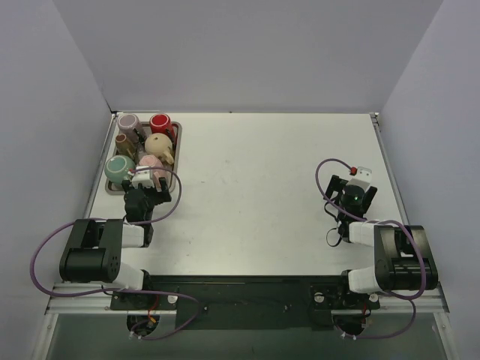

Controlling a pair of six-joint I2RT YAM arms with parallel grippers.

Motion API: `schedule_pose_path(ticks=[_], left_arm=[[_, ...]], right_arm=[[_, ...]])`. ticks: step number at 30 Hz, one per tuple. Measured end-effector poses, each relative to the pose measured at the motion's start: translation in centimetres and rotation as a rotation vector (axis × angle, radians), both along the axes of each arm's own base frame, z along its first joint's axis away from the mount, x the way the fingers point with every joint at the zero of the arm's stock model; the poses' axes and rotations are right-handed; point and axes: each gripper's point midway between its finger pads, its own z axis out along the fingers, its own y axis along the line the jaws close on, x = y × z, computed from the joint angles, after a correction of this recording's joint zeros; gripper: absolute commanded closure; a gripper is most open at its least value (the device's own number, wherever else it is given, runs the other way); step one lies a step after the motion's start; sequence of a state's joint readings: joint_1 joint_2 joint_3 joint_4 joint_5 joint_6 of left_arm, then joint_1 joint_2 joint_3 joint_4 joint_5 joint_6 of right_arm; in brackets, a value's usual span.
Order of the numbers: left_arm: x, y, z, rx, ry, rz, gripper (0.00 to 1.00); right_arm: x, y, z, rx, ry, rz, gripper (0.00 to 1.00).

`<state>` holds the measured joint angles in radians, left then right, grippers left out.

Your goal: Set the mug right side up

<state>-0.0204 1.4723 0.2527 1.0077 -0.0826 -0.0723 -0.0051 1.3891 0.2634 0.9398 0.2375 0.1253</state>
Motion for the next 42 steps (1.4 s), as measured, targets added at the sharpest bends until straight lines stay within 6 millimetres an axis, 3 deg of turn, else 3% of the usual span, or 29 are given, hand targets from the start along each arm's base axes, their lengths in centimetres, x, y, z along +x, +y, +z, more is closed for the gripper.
schedule_pose_path(ticks=[10, 14, 18, 20, 22, 24, 27, 30, 34, 38, 42], left_arm=[[0.0, -0.1, 0.2, -0.01, 0.01, -0.009, 0.02], [0.6, 0.6, 2.5, -0.031, 0.015, 0.026, 0.02], [0.3, 1.4, 5.7, -0.05, 0.018, 0.06, 0.0], [0.0, 1.2, 6.9, -0.078, 0.05, 0.068, 0.1], [0.2, 1.1, 8.1, -0.113, 0.079, 0.081, 0.12], [0.4, 0.8, 8.6, -0.124, 0.103, 0.101, 0.13], [0.5, -0.8, 7.6, -0.102, 0.156, 0.111, 0.15], [0.4, -2.3, 4.5, -0.064, 0.249, 0.118, 0.2], [-0.2, -1.4, 0.6, -0.024, 0.378, 0.226, 0.23], [0.6, 0.5, 0.2, -0.019, 0.367, 0.322, 0.29], [2.6, 1.0, 0.3, 0.0, 0.36, 0.353, 0.52]], right_arm=[[-0.3, 0.0, 1.0, -0.014, -0.012, -0.022, 0.0], [-0.5, 0.7, 3.3, -0.038, -0.057, -0.025, 0.0], [-0.4, 2.9, 6.1, -0.05, -0.071, 0.022, 0.0], [0.0, 4.0, 8.3, -0.038, -0.1, 0.045, 0.01], [0.4, 4.8, 10.7, -0.013, -0.14, 0.058, 0.01], [0.5, 5.1, 11.8, 0.004, -0.161, 0.062, 0.01], [0.2, 5.2, 11.5, 0.017, -0.146, 0.069, 0.01], [-0.3, 5.2, 10.4, 0.012, -0.11, 0.069, 0.01], [-0.9, 5.0, 9.0, 0.004, -0.077, 0.069, 0.01], [-1.3, 4.9, 8.1, 0.0, -0.058, 0.07, 0.01], [-1.3, 4.9, 8.0, -0.001, -0.056, 0.07, 0.01]])
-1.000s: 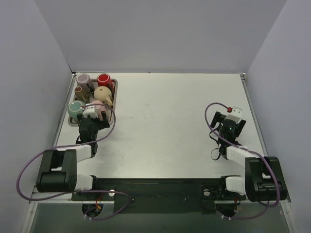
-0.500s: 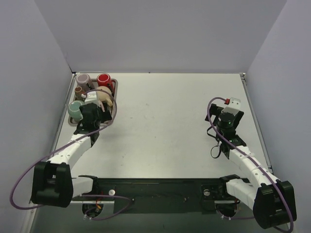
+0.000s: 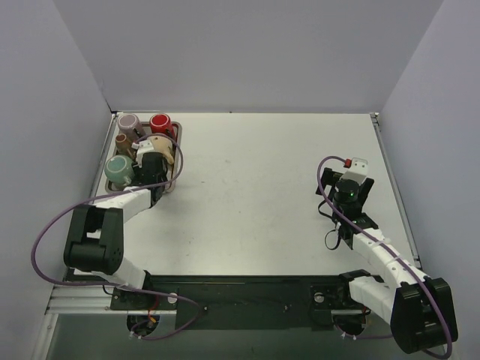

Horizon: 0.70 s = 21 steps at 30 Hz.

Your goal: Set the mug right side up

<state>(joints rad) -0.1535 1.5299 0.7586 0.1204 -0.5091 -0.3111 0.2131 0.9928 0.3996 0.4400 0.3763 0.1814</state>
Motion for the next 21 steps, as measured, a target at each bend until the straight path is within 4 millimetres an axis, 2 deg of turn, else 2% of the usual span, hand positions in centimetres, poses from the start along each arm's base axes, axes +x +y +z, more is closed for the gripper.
schedule_pose_path(ticks=[1, 4, 8, 11, 13, 14, 15, 21], left_arm=[[0.3, 0.1, 0.0, -0.002, -0.003, 0.005, 0.58], [0.7, 0.7, -0.4, -0.009, 0.009, 0.01, 0.59], [0.7, 1.7, -1.1, -0.015, 0.028, 0.023, 0.51], [0.9, 2.4, -1.8, -0.001, 0.056, 0.026, 0.51], [1.2, 2.7, -2.4, 0.009, 0.075, 0.022, 0.65], [1.4, 2.8, -2.6, 0.013, 0.082, 0.017, 0.88], [1.6, 2.8, -2.7, 0.015, 0.084, 0.009, 0.98], [1.6, 2.4, -2.3, 0.001, 0.097, -0.061, 1.0]], right_arm=[[0.0, 0.0, 0.0, 0.0, 0.0, 0.0, 0.01], [0.0, 0.0, 0.1, 0.0, -0.005, 0.0, 0.01], [0.1, 0.2, 0.5, 0.006, -0.019, 0.012, 0.01], [0.0, 0.4, 0.9, 0.013, -0.034, 0.022, 0.01], [0.0, 0.4, 0.9, 0.015, -0.036, 0.027, 0.01], [0.0, 0.5, 0.9, 0.015, -0.036, 0.029, 0.01], [0.0, 0.5, 0.9, 0.016, -0.036, 0.03, 0.01], [0.0, 0.7, 0.8, 0.02, -0.031, 0.043, 0.01]])
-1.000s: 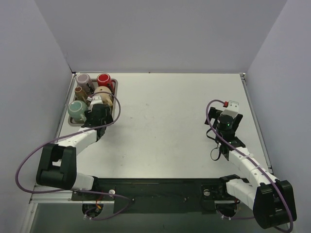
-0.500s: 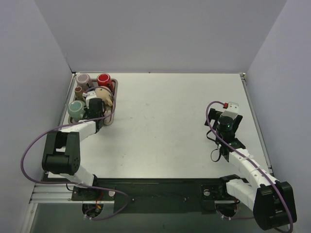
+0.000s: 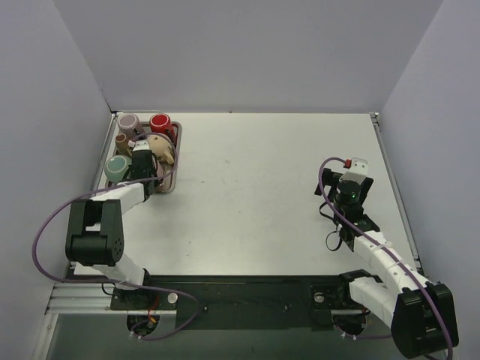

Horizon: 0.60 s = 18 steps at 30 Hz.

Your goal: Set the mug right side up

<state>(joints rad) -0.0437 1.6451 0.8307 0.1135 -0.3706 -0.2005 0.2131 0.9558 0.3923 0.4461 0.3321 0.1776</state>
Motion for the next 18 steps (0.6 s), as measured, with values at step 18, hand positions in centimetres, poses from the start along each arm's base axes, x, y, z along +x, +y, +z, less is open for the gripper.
schedule_pose_path(ticks=[18], left_arm=[[-8.6, -18.9, 24.3, -0.634, -0.21, -0.772, 1.0]], right_arm=[[-5.2, 19.4, 15.2, 0.42, -0.235, 0.631, 0.01]])
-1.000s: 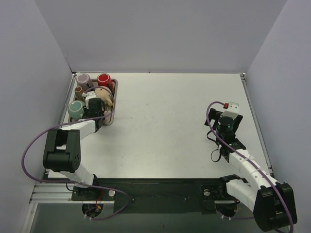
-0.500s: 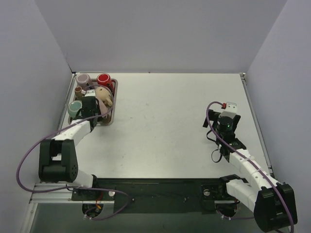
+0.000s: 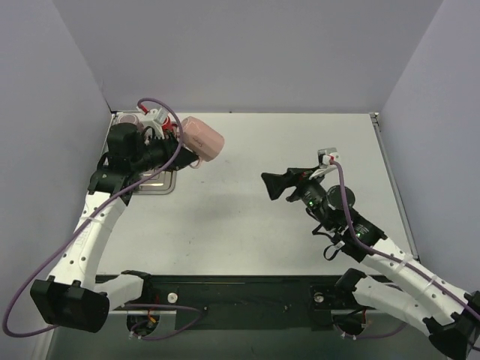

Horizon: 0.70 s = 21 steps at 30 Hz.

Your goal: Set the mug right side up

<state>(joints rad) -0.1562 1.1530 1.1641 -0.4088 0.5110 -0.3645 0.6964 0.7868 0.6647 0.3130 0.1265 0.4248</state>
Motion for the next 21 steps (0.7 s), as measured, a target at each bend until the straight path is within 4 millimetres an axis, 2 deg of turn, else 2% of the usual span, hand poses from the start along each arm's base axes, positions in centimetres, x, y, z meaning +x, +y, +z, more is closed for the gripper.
schedule_pose_path(ticks=[1, 3, 6, 11, 13, 15, 16, 17, 18, 19, 20, 21], left_arm=[[-1.1, -1.6, 1.2, -0.045, -0.001, -0.068, 1.0], [-2.4, -3.3, 2.5, -0.096, 0.007, -0.147, 1.0], [-3.7, -4.7, 3.6, -0.149, 0.032, -0.212, 1.0], [-5.5, -6.7, 3.9, -0.193, 0.081, -0.289, 1.0], [-6.3, -7.6, 3.8, -0.202, 0.098, -0.323, 1.0], [-6.8, -8.2, 3.8, -0.204, 0.108, -0.348, 1.0], [-7.1, -8.6, 3.7, -0.204, 0.112, -0.364, 1.0], [-7.4, -9.0, 3.8, -0.211, 0.116, -0.375, 1.0], [-7.5, -9.3, 4.1, -0.216, 0.105, -0.384, 1.0], [-7.2, -9.5, 4.2, -0.22, 0.099, -0.372, 0.88], [-7.4, -9.7, 4.1, -0.23, 0.114, -0.379, 0.55], [-7.6, -9.8, 4.0, -0.246, 0.141, -0.383, 0.11]], right_arm=[[-0.7, 1.8, 0.9, 0.039, -0.012, 0.053, 0.01], [-1.7, 4.8, 2.4, 0.108, -0.035, 0.141, 0.02], [-1.8, 8.5, 4.0, 0.226, -0.048, 0.223, 0.07], [-0.6, 11.9, 4.6, 0.362, -0.028, 0.282, 0.29], [-0.5, 12.9, 5.2, 0.411, -0.029, 0.315, 0.35], [-0.6, 13.7, 6.4, 0.467, -0.039, 0.348, 0.48], [-0.6, 13.8, 6.9, 0.486, -0.048, 0.357, 0.75], [-0.5, 14.0, 7.4, 0.505, -0.052, 0.365, 0.91], [-0.5, 14.2, 7.6, 0.516, -0.054, 0.372, 1.0], [-1.2, 14.6, 8.4, 0.559, -0.053, 0.416, 1.0], [-1.7, 14.9, 9.2, 0.559, -0.082, 0.446, 1.0], [-1.9, 15.0, 9.3, 0.552, -0.095, 0.458, 1.0]])
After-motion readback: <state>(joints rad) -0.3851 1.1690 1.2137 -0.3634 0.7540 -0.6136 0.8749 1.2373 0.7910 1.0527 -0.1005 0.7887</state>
